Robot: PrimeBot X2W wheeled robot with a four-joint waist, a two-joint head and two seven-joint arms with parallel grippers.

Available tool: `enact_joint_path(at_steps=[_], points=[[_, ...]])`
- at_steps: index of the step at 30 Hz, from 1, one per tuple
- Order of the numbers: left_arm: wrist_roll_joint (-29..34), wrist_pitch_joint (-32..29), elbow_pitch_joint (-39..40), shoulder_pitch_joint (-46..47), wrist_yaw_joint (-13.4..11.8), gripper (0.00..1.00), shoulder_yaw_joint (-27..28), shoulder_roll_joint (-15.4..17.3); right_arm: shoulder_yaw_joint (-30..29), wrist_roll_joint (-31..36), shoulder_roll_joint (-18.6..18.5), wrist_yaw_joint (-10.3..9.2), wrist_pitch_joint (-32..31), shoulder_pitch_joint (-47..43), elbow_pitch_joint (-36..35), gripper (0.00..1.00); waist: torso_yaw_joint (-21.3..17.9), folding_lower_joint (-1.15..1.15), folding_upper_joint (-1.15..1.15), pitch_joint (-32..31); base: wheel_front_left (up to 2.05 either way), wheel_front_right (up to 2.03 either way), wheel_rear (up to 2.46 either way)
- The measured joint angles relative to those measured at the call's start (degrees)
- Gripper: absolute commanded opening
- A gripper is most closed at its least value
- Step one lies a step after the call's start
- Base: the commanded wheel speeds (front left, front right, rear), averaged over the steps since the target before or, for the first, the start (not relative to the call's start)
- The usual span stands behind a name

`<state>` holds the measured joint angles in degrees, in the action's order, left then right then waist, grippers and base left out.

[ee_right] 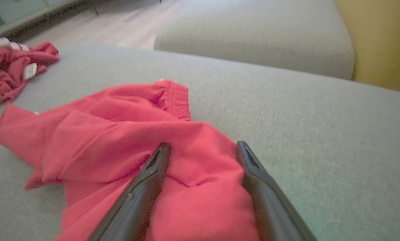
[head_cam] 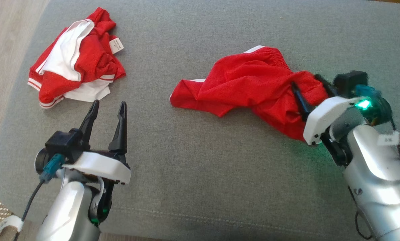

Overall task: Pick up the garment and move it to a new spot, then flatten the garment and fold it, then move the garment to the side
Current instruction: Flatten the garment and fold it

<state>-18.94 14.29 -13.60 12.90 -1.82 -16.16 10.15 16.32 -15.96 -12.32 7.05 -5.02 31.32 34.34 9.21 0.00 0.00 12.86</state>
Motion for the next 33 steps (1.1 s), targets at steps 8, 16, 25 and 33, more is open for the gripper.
enact_joint_path(at_steps=[8,16,25,33], points=[[1.0,0.01,-0.36,0.97,1.31,1.0,0.43,-1.12,10.11,-8.01,-3.41,0.0,-8.37,3.86,3.5,0.0,-0.33,0.0,0.0,0.6,0.0,0.0,0.0],[1.75,0.01,-0.38,0.86,1.74,1.0,2.04,-1.51,9.32,-6.56,-4.76,0.0,-0.37,4.25,-1.87,0.0,-1.71,0.0,0.0,-0.3,0.0,0.0,0.0],[2.23,0.01,-0.52,-0.35,1.83,1.0,2.46,-1.7,-1.51,4.04,-1.02,0.0,2.72,-13.82,-19.64,0.0,-3.38,0.0,0.0,-2.33,0.0,0.0,0.0],[2.76,0.01,-0.7,-1.14,2.38,1.0,2.74,-1.87,-4.55,8.49,5.8,0.0,-1.76,-32.13,-29.53,0.0,-3.97,0.0,0.0,-3.25,0.0,0.0,0.0]])
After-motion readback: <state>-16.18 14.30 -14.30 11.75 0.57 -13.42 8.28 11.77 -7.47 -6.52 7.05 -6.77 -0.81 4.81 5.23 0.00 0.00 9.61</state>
